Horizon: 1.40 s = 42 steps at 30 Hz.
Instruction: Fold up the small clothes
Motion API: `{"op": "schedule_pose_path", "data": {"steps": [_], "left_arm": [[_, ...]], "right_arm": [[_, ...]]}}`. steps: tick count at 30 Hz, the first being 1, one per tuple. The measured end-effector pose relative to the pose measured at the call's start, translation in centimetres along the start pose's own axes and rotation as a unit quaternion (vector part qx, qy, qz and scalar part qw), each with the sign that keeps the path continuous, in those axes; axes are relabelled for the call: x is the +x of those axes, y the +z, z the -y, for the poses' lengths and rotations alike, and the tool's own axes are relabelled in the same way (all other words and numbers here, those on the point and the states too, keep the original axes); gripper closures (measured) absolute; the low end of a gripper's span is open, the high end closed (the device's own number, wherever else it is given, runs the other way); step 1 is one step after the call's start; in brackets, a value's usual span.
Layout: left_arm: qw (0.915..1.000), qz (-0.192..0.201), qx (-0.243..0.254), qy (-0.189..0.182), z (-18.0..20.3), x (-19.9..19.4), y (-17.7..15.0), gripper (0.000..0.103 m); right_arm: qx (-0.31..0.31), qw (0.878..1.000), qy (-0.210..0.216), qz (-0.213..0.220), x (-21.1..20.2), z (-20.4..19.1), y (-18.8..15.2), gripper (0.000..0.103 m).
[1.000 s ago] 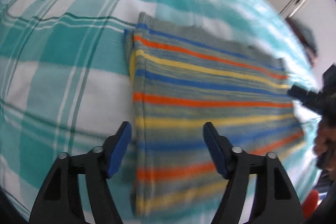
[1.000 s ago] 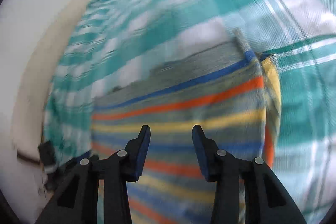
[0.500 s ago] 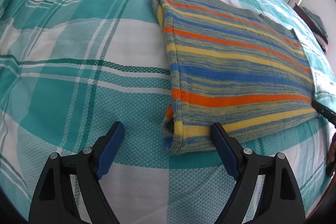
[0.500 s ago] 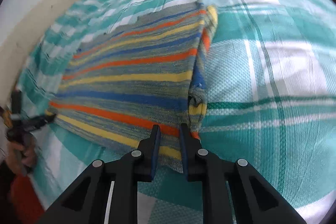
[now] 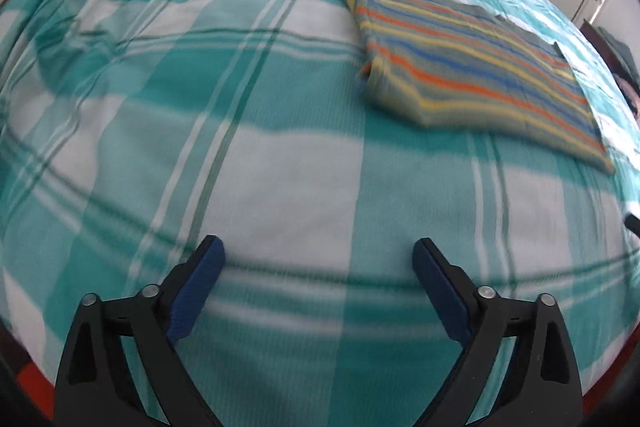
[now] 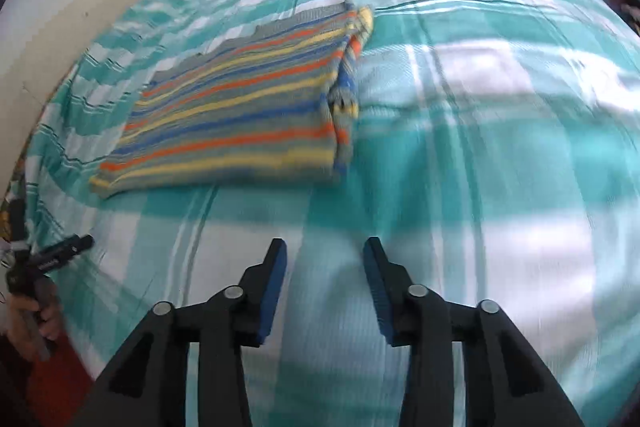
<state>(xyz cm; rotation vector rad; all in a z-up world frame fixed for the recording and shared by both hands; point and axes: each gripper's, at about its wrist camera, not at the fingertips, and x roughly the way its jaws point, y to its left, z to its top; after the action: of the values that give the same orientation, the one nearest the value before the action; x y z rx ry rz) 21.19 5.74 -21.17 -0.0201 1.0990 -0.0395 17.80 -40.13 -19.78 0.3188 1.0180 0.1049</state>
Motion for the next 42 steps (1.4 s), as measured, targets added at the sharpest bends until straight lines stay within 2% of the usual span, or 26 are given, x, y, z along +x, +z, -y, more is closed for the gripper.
{"op": "schedule_pose_path", "data": {"steps": [3,7,11,16,21,24,28,31,33,34,35,38,40,42], "left_arm": [[0.9998,0.018,-0.004,0.008,0.3,0.3,-0.9,0.003],[0.9997,0.020,-0.003,0.013,0.4,0.6,-1.0,0.001],[0.9997,0.021,-0.004,0.009,0.2,0.8,-1.0,0.001],[0.9997,0.022,-0.003,0.007,0.1,0.9,-1.1,0.001],[0.9998,0.021,-0.001,0.004,0.1,1.0,-1.0,0.001],[0.9998,0.021,0.001,0.005,0.2,1.1,-1.0,0.001],[0.9997,0.021,0.003,0.008,0.4,1.3,-1.0,0.001],[0.9999,0.007,-0.004,0.009,0.3,0.5,-0.7,0.002],[0.9995,0.010,-0.025,-0.014,0.0,-0.9,-0.4,0.004],[0.9974,0.027,-0.048,-0.047,-0.4,-2.1,0.1,0.004],[0.9954,0.037,-0.062,-0.063,-0.6,-2.6,0.6,0.004],[0.9875,0.053,-0.096,-0.113,-0.7,-2.8,3.9,0.004],[0.9852,0.047,-0.105,-0.127,-0.3,-1.4,6.6,0.004],[0.9863,0.037,-0.105,-0.122,0.4,0.7,8.7,0.005]], "right_arm": [[0.035,0.999,0.003,0.007,-1.4,0.7,-3.9,0.055],[0.086,0.995,0.023,0.047,-2.7,1.8,-7.3,0.055],[0.078,0.996,0.005,0.040,-2.4,1.3,-7.2,0.054],[0.054,0.997,-0.028,0.050,-1.9,-0.2,-7.4,0.048],[-0.013,0.996,-0.078,0.047,-1.3,-2.5,-8.0,0.029],[-0.021,0.995,-0.086,0.048,-1.0,-2.9,-8.1,0.023],[-0.026,0.995,-0.086,0.049,-0.8,-2.9,-8.3,0.020],[-0.026,0.995,-0.086,0.047,-0.9,-3.0,-8.3,0.020],[-0.026,0.995,-0.087,0.040,-0.9,-3.1,-8.1,0.020],[-0.026,0.995,-0.088,0.035,-0.9,-3.2,-7.9,0.020],[-0.024,0.995,-0.089,0.033,-0.9,-3.2,-7.9,0.020],[-0.024,0.996,-0.086,0.028,-0.9,-3.1,-7.8,0.019],[-0.019,0.996,-0.088,0.016,-1.0,-3.2,-7.4,0.019],[-0.005,0.996,-0.088,0.000,-1.4,-3.4,-6.6,0.021]]}}
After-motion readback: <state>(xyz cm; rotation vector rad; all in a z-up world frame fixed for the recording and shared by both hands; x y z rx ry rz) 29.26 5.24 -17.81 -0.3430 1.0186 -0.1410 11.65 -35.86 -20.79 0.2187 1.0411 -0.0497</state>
